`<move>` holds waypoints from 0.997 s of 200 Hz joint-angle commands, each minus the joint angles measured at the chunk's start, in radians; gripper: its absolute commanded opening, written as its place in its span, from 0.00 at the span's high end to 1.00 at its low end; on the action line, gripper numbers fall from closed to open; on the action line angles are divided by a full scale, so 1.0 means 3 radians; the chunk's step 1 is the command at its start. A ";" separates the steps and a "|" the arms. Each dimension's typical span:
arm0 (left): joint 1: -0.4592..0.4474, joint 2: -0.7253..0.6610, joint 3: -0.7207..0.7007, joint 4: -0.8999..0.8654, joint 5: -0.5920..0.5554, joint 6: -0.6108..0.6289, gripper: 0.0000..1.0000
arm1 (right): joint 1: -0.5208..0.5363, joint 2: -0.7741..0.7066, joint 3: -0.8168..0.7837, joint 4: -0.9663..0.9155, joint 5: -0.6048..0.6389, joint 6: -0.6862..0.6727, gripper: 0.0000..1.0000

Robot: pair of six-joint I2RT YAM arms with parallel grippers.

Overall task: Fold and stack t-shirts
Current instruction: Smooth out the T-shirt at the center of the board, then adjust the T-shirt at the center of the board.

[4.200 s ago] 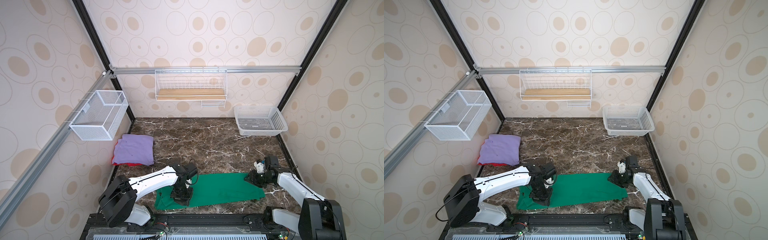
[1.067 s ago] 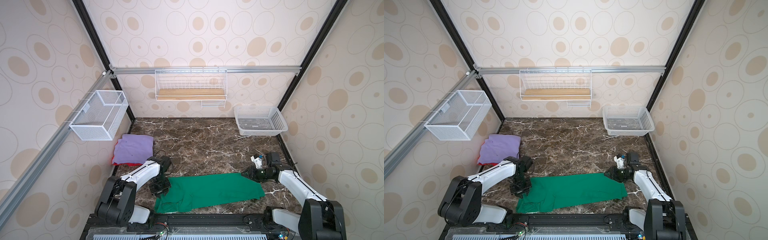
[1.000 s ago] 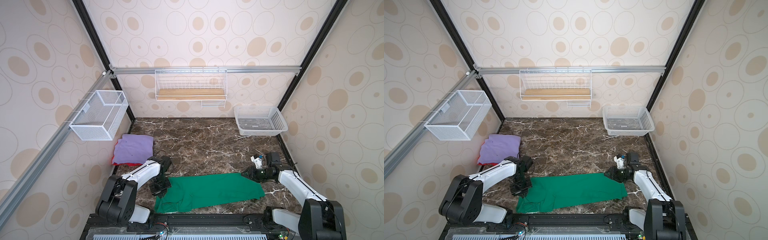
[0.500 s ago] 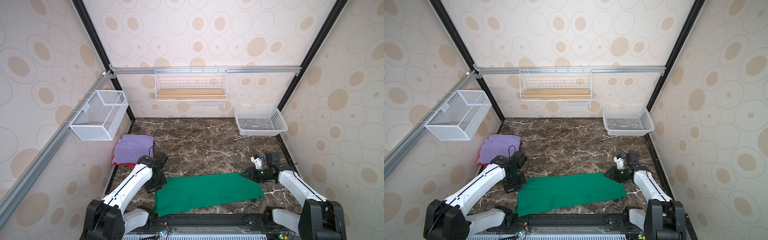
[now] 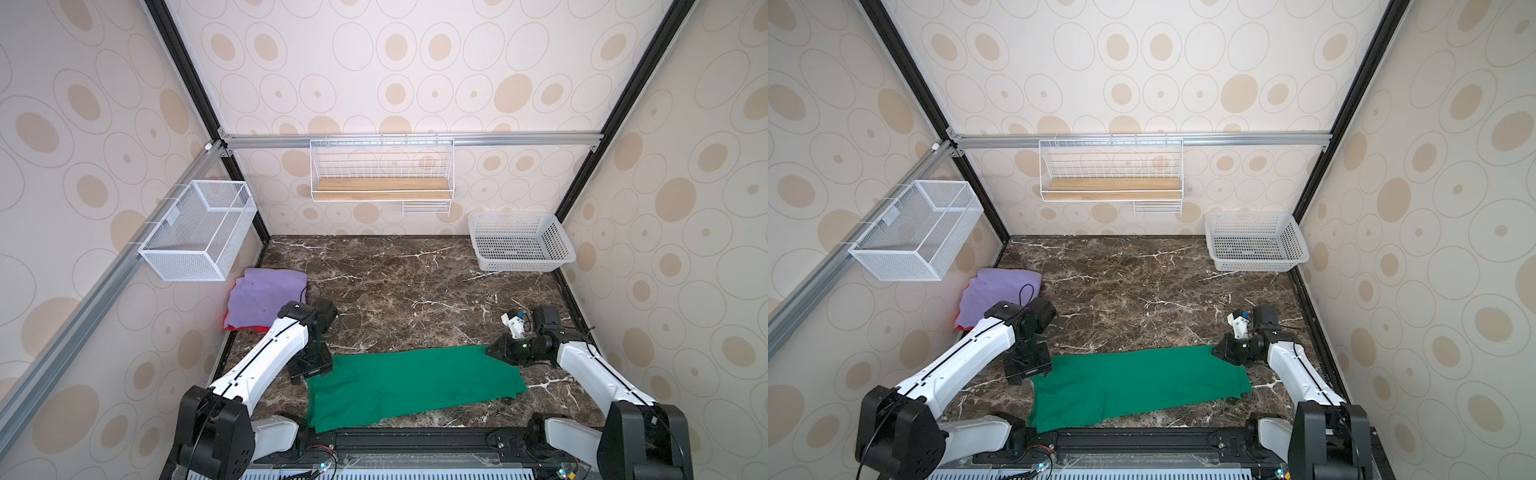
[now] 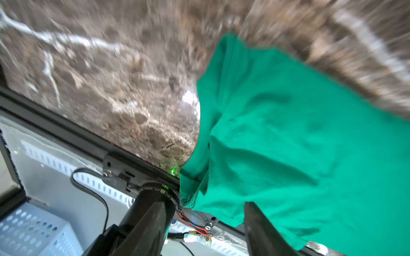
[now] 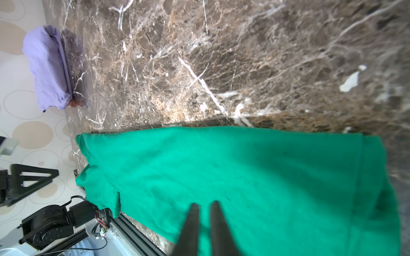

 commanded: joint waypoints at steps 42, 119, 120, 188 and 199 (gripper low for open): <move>-0.0080 0.0577 -0.0343 0.0930 0.0680 0.0026 1.00 | 0.0202 0.0059 0.0062 -0.0118 -0.0072 -0.0023 1.00; -0.0052 0.1600 -0.0063 0.1265 0.0655 0.0231 1.00 | 0.0529 0.0671 -0.0284 0.0409 0.0126 0.0356 1.00; -0.0042 0.1616 -0.0051 0.1271 0.0654 0.0236 1.00 | 0.0529 0.0684 -0.0284 0.0412 0.0132 0.0354 1.00; 0.0101 0.2859 0.1515 0.1148 0.0885 0.0641 1.00 | 0.0590 0.0812 -0.0121 0.0118 0.0087 0.0177 1.00; 0.0105 0.3090 0.1925 0.1012 0.0862 0.0740 1.00 | 0.0623 0.0766 -0.0121 0.0051 0.0080 0.0162 1.00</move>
